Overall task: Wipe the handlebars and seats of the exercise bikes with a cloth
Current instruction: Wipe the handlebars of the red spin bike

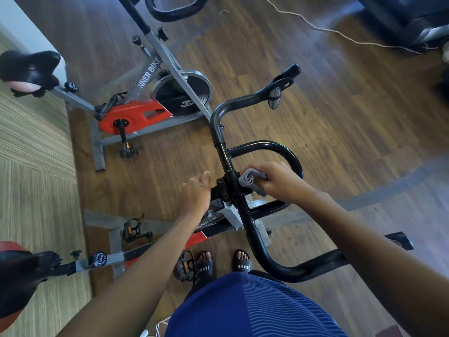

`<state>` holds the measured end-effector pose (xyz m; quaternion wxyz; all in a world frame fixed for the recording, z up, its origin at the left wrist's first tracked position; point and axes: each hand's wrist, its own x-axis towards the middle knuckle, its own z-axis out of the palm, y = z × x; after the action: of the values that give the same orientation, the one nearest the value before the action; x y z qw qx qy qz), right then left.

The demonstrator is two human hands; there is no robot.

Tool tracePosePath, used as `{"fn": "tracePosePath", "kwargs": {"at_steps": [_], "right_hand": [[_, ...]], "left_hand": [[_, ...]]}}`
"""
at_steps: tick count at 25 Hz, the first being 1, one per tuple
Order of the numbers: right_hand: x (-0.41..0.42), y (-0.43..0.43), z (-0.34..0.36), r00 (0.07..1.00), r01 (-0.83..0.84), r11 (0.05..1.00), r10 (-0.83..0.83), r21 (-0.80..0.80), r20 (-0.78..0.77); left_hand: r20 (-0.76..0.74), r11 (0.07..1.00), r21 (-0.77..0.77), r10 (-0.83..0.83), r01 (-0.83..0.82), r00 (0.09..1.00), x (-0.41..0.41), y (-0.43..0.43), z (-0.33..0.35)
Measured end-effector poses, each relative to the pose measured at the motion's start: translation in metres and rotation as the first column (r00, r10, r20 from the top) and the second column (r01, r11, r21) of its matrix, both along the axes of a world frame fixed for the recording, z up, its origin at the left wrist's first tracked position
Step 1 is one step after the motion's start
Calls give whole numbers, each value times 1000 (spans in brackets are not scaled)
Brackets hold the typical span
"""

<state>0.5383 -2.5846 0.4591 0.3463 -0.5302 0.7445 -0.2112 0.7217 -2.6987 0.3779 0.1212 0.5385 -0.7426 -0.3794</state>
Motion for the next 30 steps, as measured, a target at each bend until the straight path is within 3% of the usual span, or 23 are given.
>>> {"fn": "tracePosePath", "kwargs": {"at_steps": [5, 7, 9, 11, 12, 13, 15, 17, 20, 22, 23, 24, 25, 26, 27, 28, 29, 30], "right_hand": [[-4, -1, 8, 998, 11, 999, -13, 36, 56], [-8, -1, 13, 984, 165, 984, -159, -61, 83], [-5, -3, 18, 908, 354, 928, -310, -118, 281], [3, -5, 21, 700, 521, 853, -407, -30, 586], [8, -7, 21, 566, 572, 819, -439, 51, 698], [12, -8, 22, 445, 595, 793, -459, 130, 769], [18, -13, 21, 244, 588, 772, -452, 239, 858], [22, -18, 22, 76, 556, 778, -397, 292, 915], [32, -29, 27, -3, 546, 776, -375, 316, 927], [40, -34, 26, 57, 582, 764, -382, 280, 923], [41, -35, 26, 186, 612, 759, -413, 223, 892], [39, -36, 24, 394, 639, 758, -470, 132, 790], [34, -37, 24, 588, 653, 757, -526, 22, 615], [27, -38, 23, 705, 656, 749, -564, -92, 430], [17, -41, 22, 757, 644, 741, -584, -189, 293], [6, -45, 20, 783, 622, 738, -592, -262, 190], [-5, -50, 17, 802, 586, 749, -591, -309, 88], [-15, -57, 13, 817, 542, 781, -576, -311, -21]], "left_hand": [[-3, 1000, -3, -8, 8, 1000, 0, -1, -3], [8, 1000, 23, -10, 10, 1000, 1, -1, -5], [58, 1000, 0, -27, 27, 998, 2, -3, -7], [50, 993, -119, 6, 0, 999, -1, -4, -2], [-57, 988, -144, 38, -45, 998, -5, -3, 11], [-213, 992, -100, 53, -76, 976, -9, -1, 24], [-493, 988, 152, 80, -4, 866, -18, 2, 55], [-679, 880, 418, 137, 226, 721, -25, 0, 74], [-778, 586, 611, 325, 531, 537, -27, -8, 85], [-751, 512, 659, 405, 550, 522, -26, -11, 86], [-735, 560, 671, 410, 487, 540, -27, -13, 85], [-729, 663, 642, 376, 384, 571, -27, -16, 86], [-719, 814, 526, 273, 245, 639, -27, -21, 87], [-660, 949, 296, 119, 111, 742, -28, -29, 87], [-559, 998, 15, -41, 59, 828, -29, -38, 83], [-434, 973, -208, -182, 98, 882, -34, -44, 79], [-302, 927, -317, -298, 199, 906, -41, -49, 74], [-158, 886, -321, -398, 334, 904, -48, -51, 69]]}}
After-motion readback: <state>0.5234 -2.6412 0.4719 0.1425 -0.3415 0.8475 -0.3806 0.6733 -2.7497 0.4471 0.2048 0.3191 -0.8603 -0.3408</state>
